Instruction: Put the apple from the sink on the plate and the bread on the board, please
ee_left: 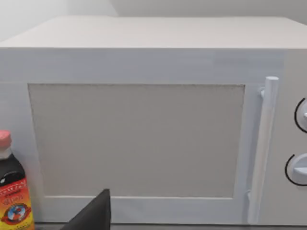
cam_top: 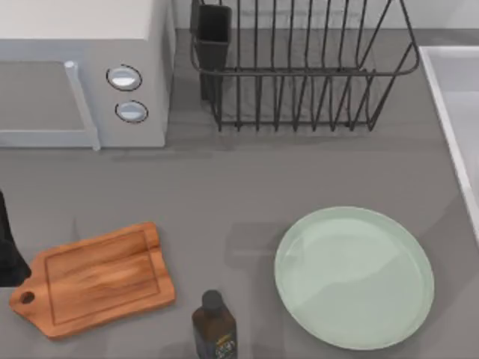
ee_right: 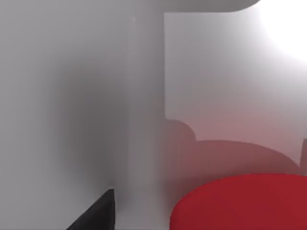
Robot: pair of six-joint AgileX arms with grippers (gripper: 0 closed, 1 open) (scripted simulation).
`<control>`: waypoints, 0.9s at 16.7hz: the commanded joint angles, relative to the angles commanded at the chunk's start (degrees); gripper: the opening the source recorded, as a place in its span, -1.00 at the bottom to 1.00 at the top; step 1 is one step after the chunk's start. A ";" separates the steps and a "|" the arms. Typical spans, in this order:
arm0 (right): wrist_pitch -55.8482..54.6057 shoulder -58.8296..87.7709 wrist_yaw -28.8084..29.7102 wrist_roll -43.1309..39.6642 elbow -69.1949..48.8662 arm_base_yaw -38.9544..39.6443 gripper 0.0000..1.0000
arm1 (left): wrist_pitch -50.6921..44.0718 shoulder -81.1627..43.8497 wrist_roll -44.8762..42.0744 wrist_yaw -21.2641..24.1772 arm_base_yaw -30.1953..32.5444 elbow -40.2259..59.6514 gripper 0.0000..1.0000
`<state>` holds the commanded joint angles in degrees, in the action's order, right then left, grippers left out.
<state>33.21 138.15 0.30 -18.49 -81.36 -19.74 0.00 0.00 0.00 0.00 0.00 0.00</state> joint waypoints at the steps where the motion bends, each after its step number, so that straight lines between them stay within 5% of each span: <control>1: 0.00 0.00 0.00 0.00 0.00 0.00 0.25 | 0.00 0.00 0.00 0.00 0.00 0.00 1.00; 9: 0.00 0.00 0.00 0.00 0.00 0.00 -0.96 | 0.00 0.00 0.00 0.00 0.00 0.00 1.00; 15: 0.00 0.00 0.00 0.00 0.00 0.00 -1.00 | 0.00 0.00 0.00 0.00 0.00 0.00 1.00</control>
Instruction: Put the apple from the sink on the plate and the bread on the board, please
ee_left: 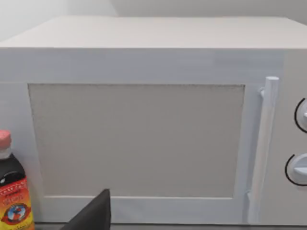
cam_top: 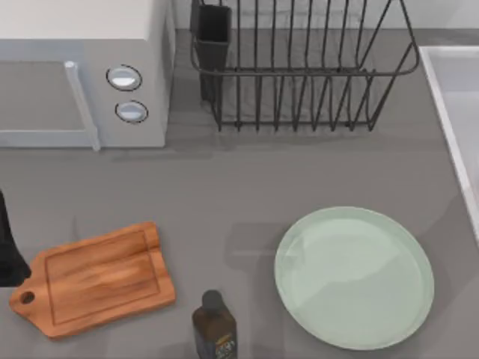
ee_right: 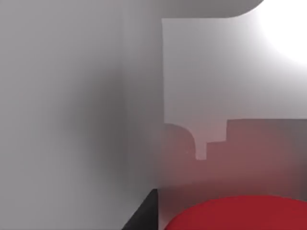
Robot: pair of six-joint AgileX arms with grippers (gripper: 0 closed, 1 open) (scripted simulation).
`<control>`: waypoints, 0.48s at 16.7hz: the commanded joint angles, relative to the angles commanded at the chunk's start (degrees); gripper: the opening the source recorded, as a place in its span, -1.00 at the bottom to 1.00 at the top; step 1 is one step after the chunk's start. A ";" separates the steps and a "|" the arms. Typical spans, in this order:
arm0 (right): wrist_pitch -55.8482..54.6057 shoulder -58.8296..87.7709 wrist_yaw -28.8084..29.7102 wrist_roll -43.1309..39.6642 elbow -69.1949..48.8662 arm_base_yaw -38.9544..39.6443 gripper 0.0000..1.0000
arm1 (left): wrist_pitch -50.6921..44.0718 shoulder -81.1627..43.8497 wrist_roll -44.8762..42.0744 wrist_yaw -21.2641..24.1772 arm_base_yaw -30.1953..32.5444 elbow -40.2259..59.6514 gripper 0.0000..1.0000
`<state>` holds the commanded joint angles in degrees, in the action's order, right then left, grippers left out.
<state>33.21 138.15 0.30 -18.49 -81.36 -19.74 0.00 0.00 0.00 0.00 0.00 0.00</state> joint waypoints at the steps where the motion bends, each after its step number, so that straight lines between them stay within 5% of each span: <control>1: 0.00 0.00 0.00 0.00 0.00 0.00 -1.00 | 0.00 0.00 0.00 0.00 0.00 0.00 1.00; 8: 8.92 -7.97 -1.01 0.47 -3.81 0.05 -1.00 | 0.00 0.00 0.00 0.00 0.00 0.00 1.00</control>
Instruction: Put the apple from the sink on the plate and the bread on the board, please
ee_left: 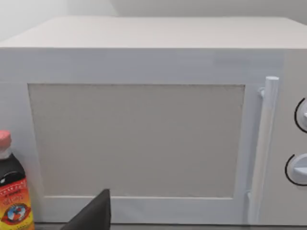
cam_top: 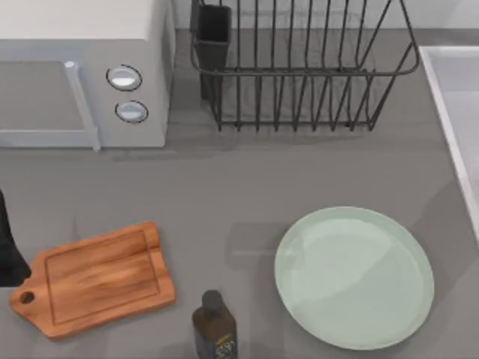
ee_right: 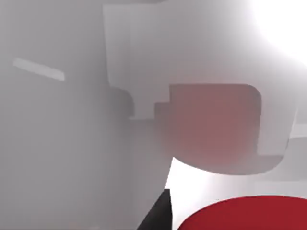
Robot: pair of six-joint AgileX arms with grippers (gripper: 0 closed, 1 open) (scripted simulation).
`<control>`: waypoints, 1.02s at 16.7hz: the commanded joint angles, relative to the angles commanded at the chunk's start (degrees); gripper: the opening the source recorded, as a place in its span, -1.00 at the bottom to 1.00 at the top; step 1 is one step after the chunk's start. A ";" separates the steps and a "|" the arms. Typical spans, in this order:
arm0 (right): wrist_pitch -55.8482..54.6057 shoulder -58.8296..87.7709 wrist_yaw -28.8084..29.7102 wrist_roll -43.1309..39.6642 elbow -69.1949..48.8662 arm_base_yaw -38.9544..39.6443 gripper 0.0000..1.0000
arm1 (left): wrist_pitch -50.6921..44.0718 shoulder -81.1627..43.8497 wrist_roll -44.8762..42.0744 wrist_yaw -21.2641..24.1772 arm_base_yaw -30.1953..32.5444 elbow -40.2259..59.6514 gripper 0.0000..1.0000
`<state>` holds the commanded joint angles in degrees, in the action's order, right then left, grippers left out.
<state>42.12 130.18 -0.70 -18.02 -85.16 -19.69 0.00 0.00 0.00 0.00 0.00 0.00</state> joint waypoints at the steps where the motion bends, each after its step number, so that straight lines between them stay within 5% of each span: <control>1: 2.96 -1.45 -0.02 -0.02 -0.98 -0.01 -1.00 | 0.00 0.00 0.00 0.00 0.00 0.00 1.00; 11: 11.21 -7.27 -0.03 0.69 -4.61 0.72 -1.00 | 0.00 0.00 0.00 0.00 0.00 0.00 1.00; 17: 15.01 -13.57 0.31 13.63 -4.31 13.86 -1.00 | 0.00 0.00 0.00 0.00 0.00 0.00 1.00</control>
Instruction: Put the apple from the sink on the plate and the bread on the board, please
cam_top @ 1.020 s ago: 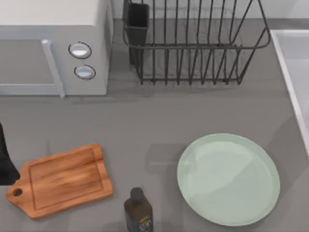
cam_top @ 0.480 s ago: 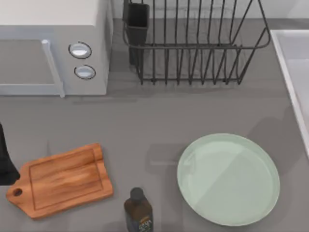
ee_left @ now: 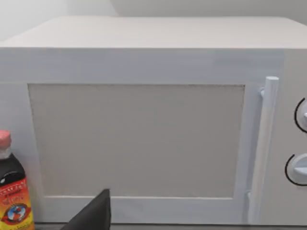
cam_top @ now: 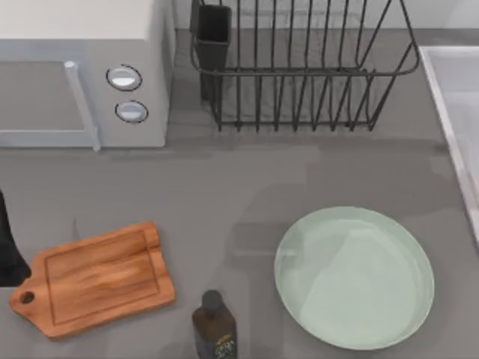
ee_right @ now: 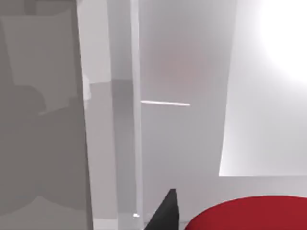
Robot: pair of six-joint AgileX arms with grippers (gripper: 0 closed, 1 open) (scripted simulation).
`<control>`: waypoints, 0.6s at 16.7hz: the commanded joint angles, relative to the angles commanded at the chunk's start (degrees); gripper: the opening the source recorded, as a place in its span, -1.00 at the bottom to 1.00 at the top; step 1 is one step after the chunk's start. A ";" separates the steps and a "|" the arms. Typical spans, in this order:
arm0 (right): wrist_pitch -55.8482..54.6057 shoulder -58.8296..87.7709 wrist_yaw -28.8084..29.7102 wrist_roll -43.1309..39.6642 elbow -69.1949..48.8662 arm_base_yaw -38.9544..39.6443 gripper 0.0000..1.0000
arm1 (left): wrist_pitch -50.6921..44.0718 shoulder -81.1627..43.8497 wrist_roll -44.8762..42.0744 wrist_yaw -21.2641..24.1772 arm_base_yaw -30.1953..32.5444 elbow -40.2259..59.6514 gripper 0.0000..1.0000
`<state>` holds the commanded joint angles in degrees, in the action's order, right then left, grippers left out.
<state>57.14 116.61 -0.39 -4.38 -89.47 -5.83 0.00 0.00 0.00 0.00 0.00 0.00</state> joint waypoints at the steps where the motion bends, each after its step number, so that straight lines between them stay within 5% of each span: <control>1: 0.98 -1.26 0.05 3.25 0.42 3.31 -1.00 | 0.00 0.00 0.00 0.00 0.00 0.00 1.00; 10: 10.20 -11.49 0.35 33.18 5.48 33.76 -1.00 | 0.00 0.00 0.00 0.00 0.00 0.00 1.00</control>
<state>67.33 105.12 -0.04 28.79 -83.99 27.93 0.00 0.00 0.00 0.00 0.00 0.00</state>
